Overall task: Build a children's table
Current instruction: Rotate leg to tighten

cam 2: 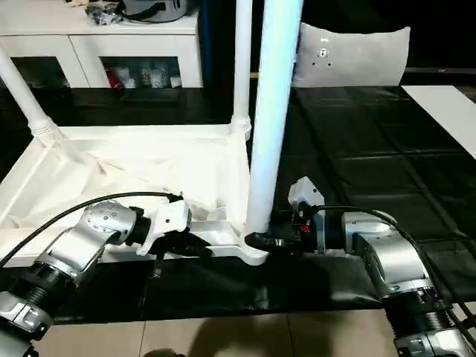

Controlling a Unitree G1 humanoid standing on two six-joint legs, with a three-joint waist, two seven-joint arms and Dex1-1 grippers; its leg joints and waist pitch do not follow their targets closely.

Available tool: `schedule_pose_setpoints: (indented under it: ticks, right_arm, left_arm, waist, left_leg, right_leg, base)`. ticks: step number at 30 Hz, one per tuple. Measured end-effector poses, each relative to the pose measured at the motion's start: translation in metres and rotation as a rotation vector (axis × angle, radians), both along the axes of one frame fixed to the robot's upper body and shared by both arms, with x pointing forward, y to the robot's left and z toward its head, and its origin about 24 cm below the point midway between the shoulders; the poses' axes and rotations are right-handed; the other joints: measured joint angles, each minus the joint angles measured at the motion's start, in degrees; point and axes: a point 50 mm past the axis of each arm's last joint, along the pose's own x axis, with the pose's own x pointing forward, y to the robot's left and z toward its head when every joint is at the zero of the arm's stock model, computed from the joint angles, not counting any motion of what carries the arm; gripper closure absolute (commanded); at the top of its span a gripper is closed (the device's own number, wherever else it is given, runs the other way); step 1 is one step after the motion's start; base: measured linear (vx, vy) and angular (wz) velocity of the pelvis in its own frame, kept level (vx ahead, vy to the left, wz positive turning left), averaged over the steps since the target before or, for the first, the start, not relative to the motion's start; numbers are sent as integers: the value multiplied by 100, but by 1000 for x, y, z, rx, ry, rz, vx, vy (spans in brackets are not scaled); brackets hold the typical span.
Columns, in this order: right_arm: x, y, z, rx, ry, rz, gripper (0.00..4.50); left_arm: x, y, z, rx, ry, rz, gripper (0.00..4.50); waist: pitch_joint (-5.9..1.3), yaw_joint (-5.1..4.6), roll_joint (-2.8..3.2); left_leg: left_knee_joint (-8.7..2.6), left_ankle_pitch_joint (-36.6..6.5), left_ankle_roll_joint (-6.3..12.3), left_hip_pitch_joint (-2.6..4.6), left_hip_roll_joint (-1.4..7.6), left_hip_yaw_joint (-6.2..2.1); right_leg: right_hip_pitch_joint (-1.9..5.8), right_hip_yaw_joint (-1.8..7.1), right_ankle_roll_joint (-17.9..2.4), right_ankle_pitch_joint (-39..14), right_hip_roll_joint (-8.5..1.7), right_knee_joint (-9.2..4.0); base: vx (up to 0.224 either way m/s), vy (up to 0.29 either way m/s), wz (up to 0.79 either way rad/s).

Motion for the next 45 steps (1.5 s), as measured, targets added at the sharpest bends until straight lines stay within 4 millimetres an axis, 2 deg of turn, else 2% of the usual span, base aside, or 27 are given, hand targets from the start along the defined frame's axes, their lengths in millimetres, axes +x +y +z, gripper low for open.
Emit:
schedule_pose_setpoints:
  ticks: [5,9,15,17,18,21,26,27,31,33,36,37,38,45]
  right_arm:
    - [-1,0,0,0,-2,2,234]
    - [-6,1,-2,6,-3,-17,246]
    - [-3,7,-6,21,10,-177,250]
    - [2,11,-7,17,-4,-278,251]
    - [9,16,-8,12,-14,-363,251]
    - [24,22,-7,-7,-31,-528,252]
    - [45,34,-5,-38,-65,-752,252]
    - [46,34,-5,-39,-76,-771,198]
    - [47,36,-5,-7,-72,-795,179]
    - [46,36,-5,7,-64,-799,142]
    - [46,36,-6,21,-56,-790,134]
    - [45,35,-6,19,-58,-784,105]
    - [45,34,-6,18,-60,-776,105]
    - [30,15,-10,-35,-85,-572,47]
  left_arm:
    - [0,0,0,-6,7,-4,450]
    - [-2,-3,-2,-27,28,9,450]
    - [2,-8,-5,-47,65,145,450]
    - [5,-12,-6,-58,75,223,450]
    - [9,-16,-6,-63,72,280,450]
    - [14,-29,-6,-74,58,386,450]
    - [26,-53,-4,-81,27,546,450]
    - [26,-57,-4,-84,30,560,450]
    - [27,-58,-3,-89,27,574,450]
    - [27,-58,-2,-89,26,573,450]
    - [28,-57,-2,-87,19,570,450]
    - [28,-56,-2,-83,11,562,450]
    - [27,-56,-2,-79,2,554,450]
    - [26,-36,-1,-38,-54,433,450]
  waist:
    - [0,15,0]
    - [-1,31,1]
    - [-2,-10,0]
    - [-3,-74,-2]
    - [-2,-160,-3]
    - [-3,-302,-5]
    - [-4,-351,2]
    - [-5,-343,3]
    - [-8,-316,7]
    - [-8,-313,8]
    - [-7,-321,9]
    - [-7,-322,9]
    - [-6,-319,10]
    - [-1,-306,6]
  left_leg:
    - [5,0,0,-4,-1,0]
    - [5,0,1,-2,0,0]
    - [11,-2,-6,29,-1,0]
    - [11,1,-11,35,-2,4]
    - [13,5,-14,35,-2,4]
    - [14,6,-16,34,-4,6]
    - [3,8,-18,22,-4,6]
    - [2,6,-17,20,-5,6]
    - [-25,6,-13,17,-6,6]
    - [-26,7,-12,15,-6,6]
    - [-24,5,-14,15,-6,6]
    - [-24,6,-15,16,-5,6]
    - [-25,6,-15,16,-5,6]
    - [-26,6,-16,10,-2,6]
  right_leg:
    - [1,0,0,0,0,-1]
    - [2,0,0,0,0,-1]
    - [29,1,-10,12,-1,0]
    - [30,8,10,7,0,-4]
    - [29,10,12,12,-1,-5]
    - [26,12,15,22,-2,-12]
    - [11,10,15,24,0,-18]
    - [12,10,3,31,0,-19]
    - [4,7,10,20,0,-24]
    - [3,6,9,18,0,-24]
    - [3,6,8,19,0,-24]
    - [3,6,8,19,0,-24]
    - [3,6,8,19,0,-23]
    - [-1,1,10,18,1,-24]
  base:
    - [0,0,0]
    - [0,0,0]
    - [0,0,0]
    - [0,0,0]
    - [0,0,0]
    - [0,0,0]
    - [0,0,0]
    - [0,0,0]
    - [0,0,0]
    - [0,0,0]
    - [0,0,0]
    - [0,0,0]
    - [0,0,0]
    - [0,0,0]
